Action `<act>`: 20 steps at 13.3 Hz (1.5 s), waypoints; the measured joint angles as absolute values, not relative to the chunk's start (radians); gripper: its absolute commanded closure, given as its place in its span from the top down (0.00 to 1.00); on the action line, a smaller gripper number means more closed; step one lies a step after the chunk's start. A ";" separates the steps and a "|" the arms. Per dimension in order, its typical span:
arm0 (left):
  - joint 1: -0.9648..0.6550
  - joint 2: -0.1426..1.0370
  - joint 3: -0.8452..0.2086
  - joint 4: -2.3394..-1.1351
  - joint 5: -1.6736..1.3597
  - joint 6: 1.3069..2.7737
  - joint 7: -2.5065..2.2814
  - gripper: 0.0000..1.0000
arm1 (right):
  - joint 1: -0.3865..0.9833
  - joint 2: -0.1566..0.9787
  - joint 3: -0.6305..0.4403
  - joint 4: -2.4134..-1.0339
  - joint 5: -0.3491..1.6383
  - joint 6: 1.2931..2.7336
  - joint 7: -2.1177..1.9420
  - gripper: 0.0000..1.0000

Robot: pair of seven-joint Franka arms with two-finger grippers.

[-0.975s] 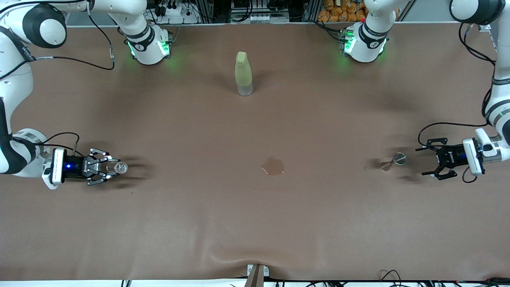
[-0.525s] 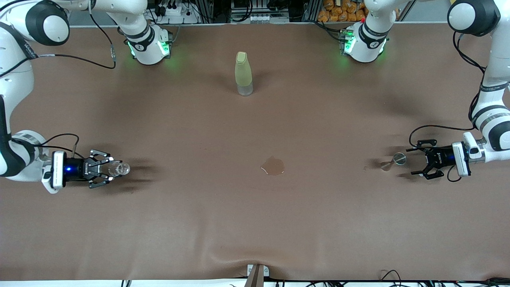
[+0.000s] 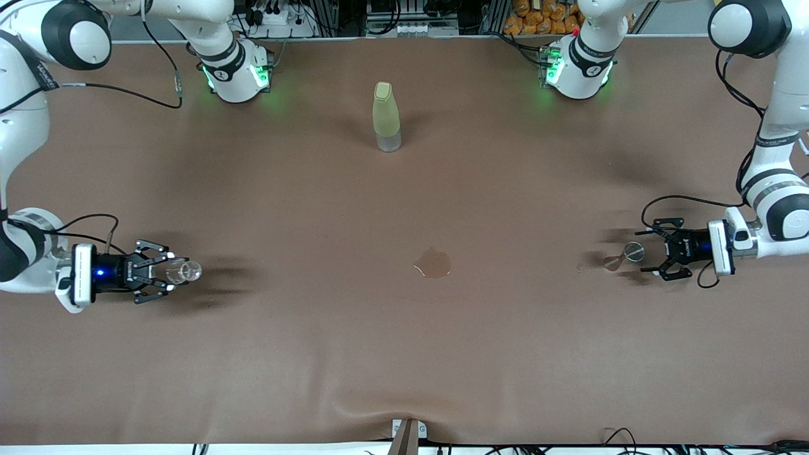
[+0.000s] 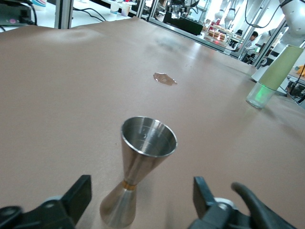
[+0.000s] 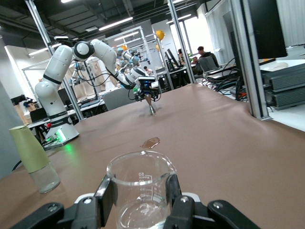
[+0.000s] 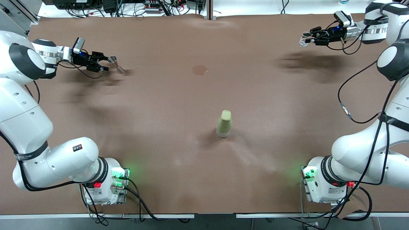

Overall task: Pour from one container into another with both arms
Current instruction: 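Lift the beaker with the right gripper while the left gripper lifts the jigger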

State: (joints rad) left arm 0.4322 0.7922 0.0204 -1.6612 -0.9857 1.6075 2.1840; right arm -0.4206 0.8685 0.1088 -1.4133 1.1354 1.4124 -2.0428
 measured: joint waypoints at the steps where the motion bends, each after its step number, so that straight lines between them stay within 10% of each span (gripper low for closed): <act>1: 0.432 0.795 0.019 -1.669 -0.986 1.607 2.199 0.81 | -0.401 0.869 0.109 -1.407 1.135 1.415 -2.043 0.17; 20: 0.404 0.812 0.015 -1.674 -1.052 1.651 2.218 0.54 | -0.259 0.843 0.328 -1.416 1.233 1.744 -1.951 0.11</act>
State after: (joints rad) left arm 0.4040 0.8121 0.0149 -1.6745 -1.0519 1.6511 2.2182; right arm -0.2589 0.8427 0.3280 -1.4164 1.2328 1.7440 -1.9515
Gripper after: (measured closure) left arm 0.374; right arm 0.498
